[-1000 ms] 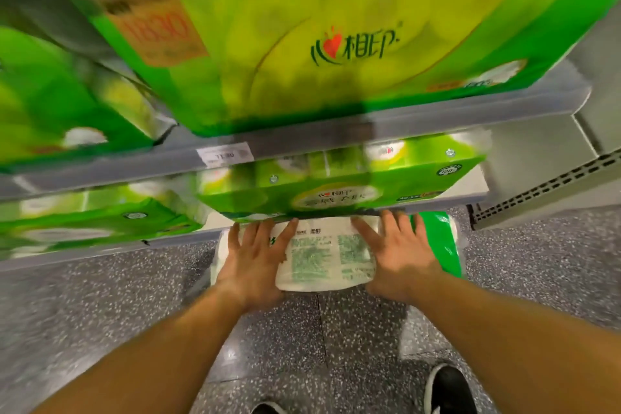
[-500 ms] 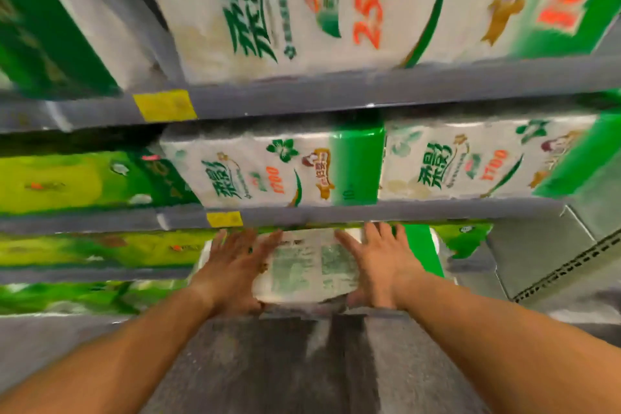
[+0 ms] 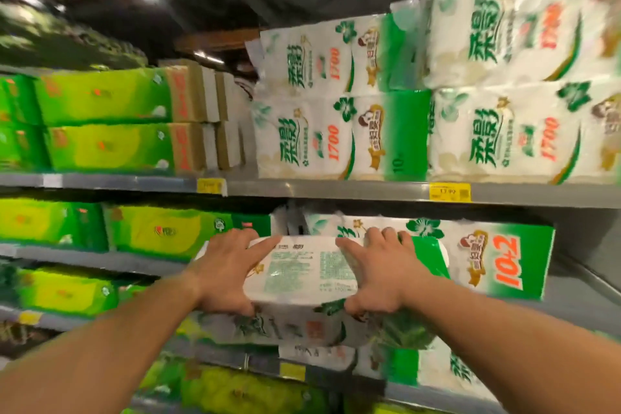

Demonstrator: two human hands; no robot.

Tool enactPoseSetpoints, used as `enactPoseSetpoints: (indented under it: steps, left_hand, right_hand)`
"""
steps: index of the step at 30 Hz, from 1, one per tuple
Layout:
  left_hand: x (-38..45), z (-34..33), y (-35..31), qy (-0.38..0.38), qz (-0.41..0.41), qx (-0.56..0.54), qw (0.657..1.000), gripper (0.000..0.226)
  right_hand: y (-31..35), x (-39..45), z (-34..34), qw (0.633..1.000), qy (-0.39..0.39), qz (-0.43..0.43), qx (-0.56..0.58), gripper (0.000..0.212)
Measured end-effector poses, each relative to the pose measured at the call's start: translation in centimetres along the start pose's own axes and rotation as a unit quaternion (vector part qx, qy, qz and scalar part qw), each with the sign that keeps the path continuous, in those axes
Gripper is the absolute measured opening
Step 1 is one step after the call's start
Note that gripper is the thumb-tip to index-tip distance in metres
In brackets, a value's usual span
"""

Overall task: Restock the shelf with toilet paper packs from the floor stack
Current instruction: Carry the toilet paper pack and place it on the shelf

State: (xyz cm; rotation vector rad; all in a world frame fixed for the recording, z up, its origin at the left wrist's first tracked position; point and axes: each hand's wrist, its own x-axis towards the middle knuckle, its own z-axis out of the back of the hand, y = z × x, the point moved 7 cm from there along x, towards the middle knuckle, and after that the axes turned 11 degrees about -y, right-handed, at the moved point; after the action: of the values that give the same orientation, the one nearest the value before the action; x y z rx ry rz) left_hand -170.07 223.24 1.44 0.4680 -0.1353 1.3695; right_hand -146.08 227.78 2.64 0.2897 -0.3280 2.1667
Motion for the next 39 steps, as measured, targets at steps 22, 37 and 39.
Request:
enactPoseSetpoints:
  steps: [22,37,39]
  left_hand:
    - [11.7,31.3,12.5,-0.403,-0.027,0.057,0.913,0.127]
    - [26.6,32.1,16.7,-0.323,-0.013,-0.06,0.945,0.11]
    - [28.1,32.5,16.9,-0.302,-0.001,-0.07,0.951,0.104]
  right_hand:
    - [1.8,9.8,35.4,0.909,-0.346,-0.084,-0.217,0.111]
    - [-7.7,23.4,36.6,0.946,-0.283,-0.108,-0.12,0.094]
    - [-8.8,24.9,36.8,0.954,-0.256,-0.125,-0.092,0.091]
